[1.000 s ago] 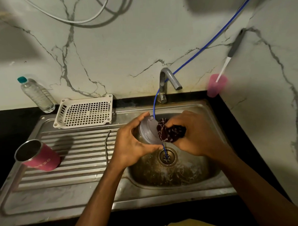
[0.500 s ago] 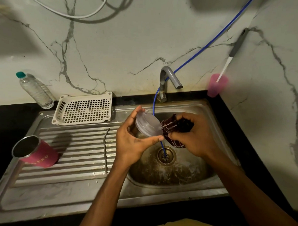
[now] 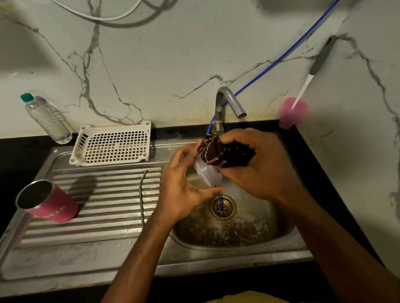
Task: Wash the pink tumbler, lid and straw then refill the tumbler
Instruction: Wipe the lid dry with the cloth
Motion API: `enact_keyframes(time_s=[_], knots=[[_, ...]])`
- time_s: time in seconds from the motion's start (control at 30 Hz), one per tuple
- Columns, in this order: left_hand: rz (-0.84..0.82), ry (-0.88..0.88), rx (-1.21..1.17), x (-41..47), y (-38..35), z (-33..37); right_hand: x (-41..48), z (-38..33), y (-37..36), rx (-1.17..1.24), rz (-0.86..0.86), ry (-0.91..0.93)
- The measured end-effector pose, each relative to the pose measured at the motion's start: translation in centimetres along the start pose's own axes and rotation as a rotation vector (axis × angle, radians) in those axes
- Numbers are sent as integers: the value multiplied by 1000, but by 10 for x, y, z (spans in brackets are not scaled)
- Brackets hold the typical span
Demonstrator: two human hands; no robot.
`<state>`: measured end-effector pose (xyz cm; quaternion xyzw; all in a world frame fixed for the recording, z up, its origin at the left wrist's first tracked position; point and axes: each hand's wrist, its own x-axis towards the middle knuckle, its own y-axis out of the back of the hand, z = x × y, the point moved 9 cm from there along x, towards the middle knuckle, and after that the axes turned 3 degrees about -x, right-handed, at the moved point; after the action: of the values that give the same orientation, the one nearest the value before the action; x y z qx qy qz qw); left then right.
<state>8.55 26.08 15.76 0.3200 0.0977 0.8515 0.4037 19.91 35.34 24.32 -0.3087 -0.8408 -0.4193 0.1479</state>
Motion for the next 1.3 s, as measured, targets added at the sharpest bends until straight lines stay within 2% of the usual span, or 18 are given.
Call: enact_keyframes(time_s=[0.07, 0.13, 0.27, 0.37, 0.5, 0.7, 0.77, 0.87, 1.0, 1.07, 1.2, 1.3], knots=[[35, -17, -16, 1, 3, 7, 0, -18, -4, -93, -28, 158], [67, -35, -38, 1, 8, 11, -3, -23, -11, -130, -100, 242], [108, 47, -140, -4, 15, -10, -11, 0, -18, -46, -226, 255], [126, 84, -155, 1, 28, -19, -20, 29, -21, -39, -291, 188], [96, 98, -200, 5, 28, -14, -19, 57, -7, -49, -192, 89], [56, 125, -225, -1, 12, -18, -8, 57, 12, 182, 117, -69], [38, 143, -253, -3, 6, -17, 3, 38, 13, 167, 67, 12], [40, 148, -294, -1, 3, -12, 16, 8, -1, -15, -86, 212], [58, 143, -317, -1, 7, -6, 30, 6, -8, -60, -132, 207], [58, 142, -304, -4, 8, -5, 38, 11, -11, 10, -177, 144], [54, 135, -285, -7, 6, -3, 44, 38, -19, 97, -283, -105], [70, 121, -281, -8, 9, -1, 36, 60, -26, 361, -295, -342]])
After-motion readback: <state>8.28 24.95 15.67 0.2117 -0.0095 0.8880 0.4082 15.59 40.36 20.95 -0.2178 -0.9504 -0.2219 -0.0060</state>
